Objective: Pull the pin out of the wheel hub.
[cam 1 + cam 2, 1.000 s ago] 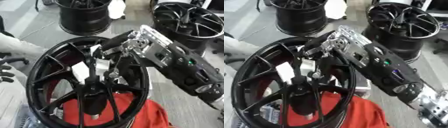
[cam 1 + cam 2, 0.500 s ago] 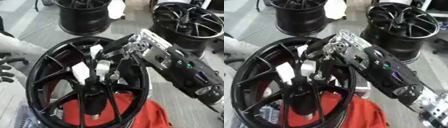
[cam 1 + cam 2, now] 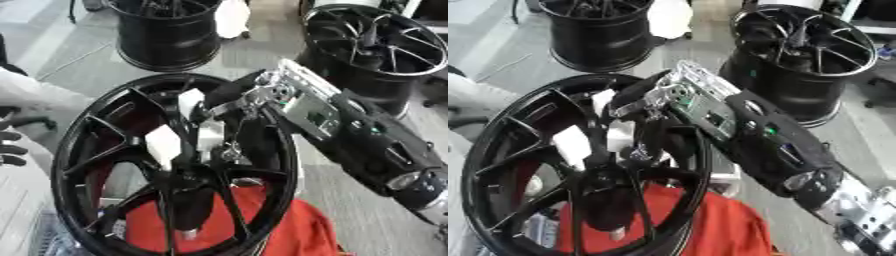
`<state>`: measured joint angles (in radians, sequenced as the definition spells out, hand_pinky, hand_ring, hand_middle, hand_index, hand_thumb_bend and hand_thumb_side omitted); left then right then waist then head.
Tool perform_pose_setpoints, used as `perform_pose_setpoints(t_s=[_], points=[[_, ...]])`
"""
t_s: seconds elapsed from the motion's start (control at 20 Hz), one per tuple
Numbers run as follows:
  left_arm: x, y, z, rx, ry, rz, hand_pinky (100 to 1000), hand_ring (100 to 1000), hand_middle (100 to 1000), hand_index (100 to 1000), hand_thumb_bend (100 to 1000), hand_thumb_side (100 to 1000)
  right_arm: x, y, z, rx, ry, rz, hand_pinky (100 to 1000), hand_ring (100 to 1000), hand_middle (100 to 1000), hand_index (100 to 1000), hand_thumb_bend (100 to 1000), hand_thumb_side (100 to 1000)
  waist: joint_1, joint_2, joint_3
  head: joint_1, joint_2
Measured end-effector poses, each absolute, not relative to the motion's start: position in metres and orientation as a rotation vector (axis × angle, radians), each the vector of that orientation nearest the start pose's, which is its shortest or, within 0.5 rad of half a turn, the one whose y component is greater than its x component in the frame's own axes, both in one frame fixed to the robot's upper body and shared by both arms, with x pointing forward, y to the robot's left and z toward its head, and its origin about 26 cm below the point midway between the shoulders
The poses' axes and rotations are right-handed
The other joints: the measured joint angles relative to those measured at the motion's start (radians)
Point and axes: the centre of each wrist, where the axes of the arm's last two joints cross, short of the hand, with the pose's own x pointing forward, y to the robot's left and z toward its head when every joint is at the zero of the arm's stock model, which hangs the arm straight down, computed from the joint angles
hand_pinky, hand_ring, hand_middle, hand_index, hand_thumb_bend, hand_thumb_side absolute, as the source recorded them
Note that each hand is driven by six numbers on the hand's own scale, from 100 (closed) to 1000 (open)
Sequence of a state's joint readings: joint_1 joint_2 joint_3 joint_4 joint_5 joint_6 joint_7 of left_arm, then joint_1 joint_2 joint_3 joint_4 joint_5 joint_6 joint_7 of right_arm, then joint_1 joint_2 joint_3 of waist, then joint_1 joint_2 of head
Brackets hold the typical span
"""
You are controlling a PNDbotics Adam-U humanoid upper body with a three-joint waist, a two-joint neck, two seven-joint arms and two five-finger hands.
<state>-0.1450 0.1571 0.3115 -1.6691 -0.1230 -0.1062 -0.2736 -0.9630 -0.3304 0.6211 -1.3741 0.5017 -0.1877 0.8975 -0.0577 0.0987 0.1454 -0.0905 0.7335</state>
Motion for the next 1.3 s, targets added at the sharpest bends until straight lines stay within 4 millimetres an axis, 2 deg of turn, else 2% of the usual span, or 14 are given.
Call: perform_pose_setpoints(t_s=[0.2,0.45,0.65,0.75,1.0,1.1,1.3], points=[[0.3,0.345,0.072,0.267,-1.861,-0.27,535,589,632,821,100,725,0.397,-0.083,0.231,0.204,1.881,-3.037,225,383,535,672,100,100,0.0,0.0,-0.002,-0.001,0.0],[0.3,0.345,0.072,0.267,-1.861,-0.27,535,589,632,821,100,725,0.388,-0.079,0.261,0.222,1.937,-2.955,221,378,534,671,100,100,-0.004,-0.003,-0.004,-0.001,0.0],[0.3,0.345,0.072,0.268,-1.859,-0.269,535,589,633,821,100,726,0.379,-0.089,0.29,0.227,2.026,-2.882,214,372,530,671,100,100,-0.011,-0.006,-0.012,0.0,0.0],[0.3,0.346,0.072,0.269,-1.858,-0.269,535,589,632,821,100,725,0.374,-0.105,0.304,0.244,2.106,-2.839,207,364,523,667,100,100,-0.015,-0.006,-0.018,0.003,0.0],[0.3,0.347,0.073,0.275,-1.856,-0.269,535,589,632,821,100,725,0.366,-0.164,0.325,0.394,2.417,-2.716,203,358,520,670,100,100,-0.016,-0.007,-0.029,0.013,-0.001],[0.299,0.349,0.074,0.282,-1.854,-0.266,535,589,633,821,100,725,0.369,-0.19,0.319,0.487,2.556,-2.679,204,358,520,671,100,100,-0.016,-0.007,-0.032,0.018,-0.003],[0.299,0.349,0.074,0.285,-1.856,-0.263,535,589,633,821,100,724,0.371,-0.257,0.283,0.781,2.838,-2.621,207,354,520,680,100,100,-0.008,-0.006,-0.038,0.025,-0.006]])
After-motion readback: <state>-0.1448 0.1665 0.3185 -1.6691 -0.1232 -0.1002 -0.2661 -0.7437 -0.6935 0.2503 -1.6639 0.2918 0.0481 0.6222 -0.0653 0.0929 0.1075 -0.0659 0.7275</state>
